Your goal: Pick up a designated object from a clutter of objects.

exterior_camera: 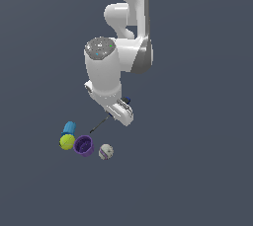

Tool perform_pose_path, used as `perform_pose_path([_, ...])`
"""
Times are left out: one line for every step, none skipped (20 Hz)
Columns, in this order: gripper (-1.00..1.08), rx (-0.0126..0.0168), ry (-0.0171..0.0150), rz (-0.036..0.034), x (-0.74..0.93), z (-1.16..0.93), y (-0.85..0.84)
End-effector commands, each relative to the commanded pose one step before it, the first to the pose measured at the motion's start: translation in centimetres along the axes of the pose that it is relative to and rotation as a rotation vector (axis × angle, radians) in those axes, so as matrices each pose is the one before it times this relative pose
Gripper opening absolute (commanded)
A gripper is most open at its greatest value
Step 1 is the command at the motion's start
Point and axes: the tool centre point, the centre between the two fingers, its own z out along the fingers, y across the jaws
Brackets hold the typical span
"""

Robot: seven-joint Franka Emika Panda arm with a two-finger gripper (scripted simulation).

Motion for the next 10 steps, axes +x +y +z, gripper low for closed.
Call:
perform_pose_path([-1.00,-0.00094,0.00090,0.00105,-0.505,-2.451,-2.061])
perform_pose_path([-1.00,0.00000,0.00000,0.00000,-0.185,-0.942,-0.830])
perform_pose_path([-1.00,0.00000,0.00000,0.00000,-0.182,-0.935,-0.826])
perform_pose_path([-1.00,0.00000,0.00000,0.00000,-0.180,-0.928,-0.822])
perform_pose_path([-1.00,0.00000,0.00000,0.00000,-0.178,-0.921,-0.819])
perform_pose_path([-1.00,0.00000,0.00000,0.00000,-0.175,-0.914,-0.816])
perform_pose_path([-1.00,0.00000,0.00000,0.00000,-0.171,-0.903,-0.808])
perform_pose_path([-1.00,0.00000,0.00000,0.00000,-0.162,-0.865,-0.777])
perform_pose_path([-1.00,0.00000,0.00000,0.00000,-0.153,-0.825,-0.745])
perform_pose_path([-1.00,0.00000,0.00000,0.00000,-0.145,-0.789,-0.715])
